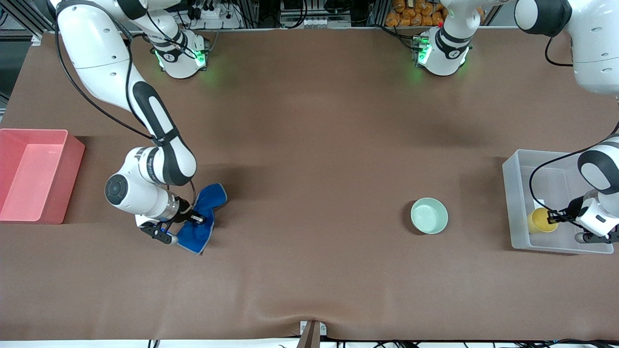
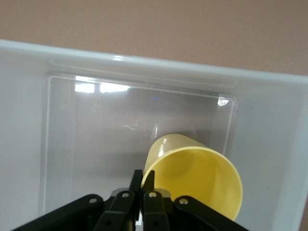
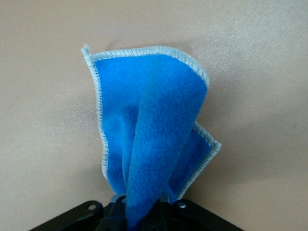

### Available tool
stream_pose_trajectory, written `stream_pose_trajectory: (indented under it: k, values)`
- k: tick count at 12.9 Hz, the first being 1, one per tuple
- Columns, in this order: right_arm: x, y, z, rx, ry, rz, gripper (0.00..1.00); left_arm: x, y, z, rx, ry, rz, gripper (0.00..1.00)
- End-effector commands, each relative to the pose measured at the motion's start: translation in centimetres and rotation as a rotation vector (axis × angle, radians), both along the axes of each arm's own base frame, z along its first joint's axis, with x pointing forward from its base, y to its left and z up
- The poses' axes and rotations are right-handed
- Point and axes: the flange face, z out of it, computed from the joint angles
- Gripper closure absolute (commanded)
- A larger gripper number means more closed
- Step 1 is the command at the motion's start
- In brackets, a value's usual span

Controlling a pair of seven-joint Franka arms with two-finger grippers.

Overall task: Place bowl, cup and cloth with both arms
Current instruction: 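Drop the cup into the clear bin while the right gripper lifts the cloth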

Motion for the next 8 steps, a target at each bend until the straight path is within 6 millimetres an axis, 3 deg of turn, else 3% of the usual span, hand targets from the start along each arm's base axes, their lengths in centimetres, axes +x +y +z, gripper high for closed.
stream_pose_trajectory:
  k: [1, 4, 6, 7, 8]
  values:
    - [0.4, -1.0, 2.0, 0.030, 0.028, 0.033, 1.00, 0.5, -0.2, -0.3, 0.002, -0.013, -0.019, 0.42]
    - [1.9, -1.9, 4.8, 0.046, 0.078, 0.062, 1.00, 0.8, 0.0, 1.2, 0.013, -0.030, -0.032, 0.25]
    - [2.8, -3.1, 6.4, 0.042, 0.111, 0.084, 1.00, 1.2, -0.1, 3.4, 0.067, -0.009, -0.113, 0.21]
    - [3.1, -3.2, 7.0, 0.031, 0.119, 0.100, 1.00, 1.0, -0.4, 5.8, 0.075, 0.015, -0.134, 0.19]
    - [3.3, -3.2, 7.6, 0.022, 0.124, 0.113, 1.00, 1.0, -0.6, 6.8, 0.067, 0.031, -0.138, 0.07]
